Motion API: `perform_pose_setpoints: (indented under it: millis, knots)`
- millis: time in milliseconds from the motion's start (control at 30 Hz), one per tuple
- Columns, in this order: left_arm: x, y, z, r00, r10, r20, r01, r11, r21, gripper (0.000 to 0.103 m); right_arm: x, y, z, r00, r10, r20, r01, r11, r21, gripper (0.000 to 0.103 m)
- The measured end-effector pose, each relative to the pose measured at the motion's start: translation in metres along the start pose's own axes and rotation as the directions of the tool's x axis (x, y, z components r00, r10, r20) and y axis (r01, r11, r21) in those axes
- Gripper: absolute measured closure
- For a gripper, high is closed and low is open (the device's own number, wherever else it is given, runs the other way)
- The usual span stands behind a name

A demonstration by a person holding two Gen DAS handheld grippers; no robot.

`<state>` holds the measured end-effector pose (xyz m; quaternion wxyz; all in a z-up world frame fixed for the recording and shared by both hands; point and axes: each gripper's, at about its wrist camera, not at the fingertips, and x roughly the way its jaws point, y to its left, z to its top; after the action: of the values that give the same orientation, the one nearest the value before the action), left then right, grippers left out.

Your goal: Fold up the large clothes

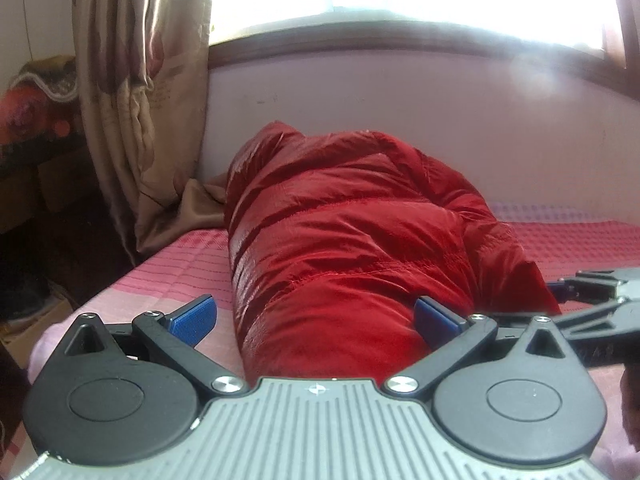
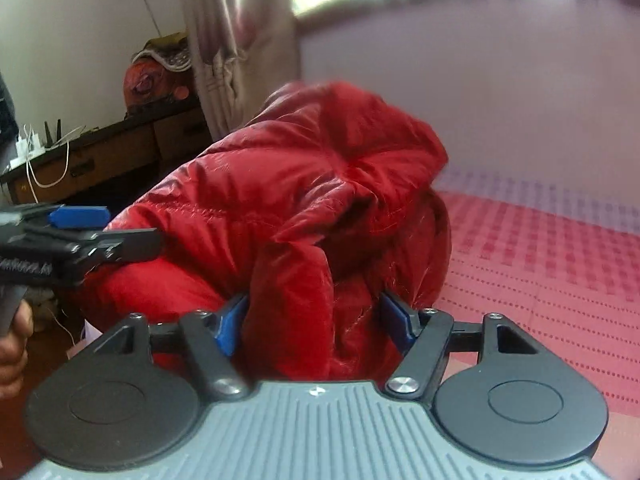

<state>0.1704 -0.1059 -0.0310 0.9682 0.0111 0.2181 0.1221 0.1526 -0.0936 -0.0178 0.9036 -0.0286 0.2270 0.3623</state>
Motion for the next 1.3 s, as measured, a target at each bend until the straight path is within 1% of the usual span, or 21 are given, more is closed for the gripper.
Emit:
perform_pose_setpoints:
  millis: [67, 200, 233, 300, 400, 500, 533, 567, 633, 667, 733, 800, 833, 867, 967, 1033, 1167, 1300]
  knots:
    - [-0.007, -0.001, 0.001, 1.0, 0.021, 0.012, -0.021, 1.0, 0.011, 0.0, -0.008, 0.001, 0.002, 1.0, 0.009, 0.016, -0.01, 1.0, 0.019, 0.032]
    - [-0.018, -0.009, 0.004, 0.995, 0.094, 0.017, -0.094, 0.994, 0.061, 0.0, -0.036, 0.01, 0.005, 0.995, -0.004, 0.101, 0.0, 0.999, 0.042, 0.03]
    - [-0.021, -0.011, 0.004, 0.994, 0.11, 0.023, -0.112, 0.991, 0.077, 0.0, -0.043, 0.013, 0.006, 0.992, -0.003, 0.124, -0.002, 0.999, 0.04, 0.028]
    - [-0.026, -0.015, 0.005, 0.991, 0.131, 0.03, -0.133, 0.986, 0.097, 0.0, -0.058, 0.022, 0.006, 0.985, 0.0, 0.171, -0.005, 1.0, 0.027, 0.015]
    - [-0.036, -0.018, 0.005, 0.986, 0.157, 0.05, -0.162, 0.982, 0.1, 0.0, -0.075, 0.038, 0.004, 0.976, 0.011, 0.218, -0.011, 1.0, -0.005, 0.013]
    - [-0.051, -0.02, 0.006, 0.978, 0.19, 0.088, -0.196, 0.978, 0.072, 0.0, -0.088, 0.049, 0.0, 0.972, -0.004, 0.234, 0.012, 0.999, -0.03, 0.013]
    - [-0.055, -0.02, 0.007, 0.976, 0.199, 0.088, -0.204, 0.977, 0.055, 0.0, -0.093, 0.051, -0.001, 0.969, -0.009, 0.245, 0.016, 1.0, -0.027, 0.013]
    - [-0.059, -0.019, 0.009, 0.976, 0.201, 0.087, -0.205, 0.978, 0.034, 0.0, -0.098, 0.053, -0.002, 0.966, -0.013, 0.256, 0.018, 1.0, -0.02, 0.013]
    - [-0.067, -0.016, 0.014, 0.979, 0.183, 0.085, -0.183, 0.983, -0.004, 0.0, -0.108, 0.056, -0.004, 0.96, -0.004, 0.279, 0.007, 1.0, -0.01, 0.012]
    - [-0.072, -0.015, 0.015, 0.979, 0.185, 0.089, -0.185, 0.983, -0.015, 0.0, -0.112, 0.058, -0.005, 0.958, -0.003, 0.287, 0.006, 1.0, -0.007, 0.01]
    - [-0.081, -0.019, 0.017, 0.966, 0.23, 0.119, -0.229, 0.973, -0.022, 0.0, -0.122, 0.062, -0.008, 0.952, -0.008, 0.306, 0.01, 1.0, -0.004, 0.007]
    - [-0.087, -0.021, 0.019, 0.96, 0.256, 0.115, -0.255, 0.967, -0.019, 0.0, -0.129, 0.066, -0.011, 0.95, -0.002, 0.312, 0.007, 1.0, -0.016, 0.005]
    - [-0.09, -0.022, 0.019, 0.961, 0.251, 0.119, -0.252, 0.968, -0.012, 0.0, -0.131, 0.069, -0.013, 0.95, -0.006, 0.312, 0.014, 1.0, -0.021, 0.005]
    - [-0.094, -0.023, 0.018, 0.964, 0.231, 0.132, -0.232, 0.973, -0.009, 0.0, -0.133, 0.071, -0.014, 0.95, -0.012, 0.312, 0.021, 1.0, -0.024, 0.005]
    - [-0.103, -0.019, 0.015, 0.979, 0.141, 0.146, -0.136, 0.99, -0.043, 0.0, -0.135, 0.074, -0.018, 0.953, -0.022, 0.303, 0.028, 0.999, -0.016, 0.005]
    - [-0.108, -0.016, 0.013, 0.983, 0.105, 0.147, -0.095, 0.993, -0.077, 0.0, -0.136, 0.076, -0.021, 0.954, -0.023, 0.298, 0.027, 1.0, -0.01, 0.005]
    - [-0.107, -0.015, 0.012, 0.991, 0.087, 0.101, -0.076, 0.991, -0.11, 0.0, -0.136, 0.078, -0.027, 0.96, -0.046, 0.276, 0.054, 0.998, -0.019, 0.005]
    - [-0.109, -0.017, 0.009, 0.991, 0.103, 0.086, -0.093, 0.989, -0.117, 0.0, -0.137, 0.079, -0.032, 0.963, -0.06, 0.263, 0.066, 0.998, -0.017, 0.005]
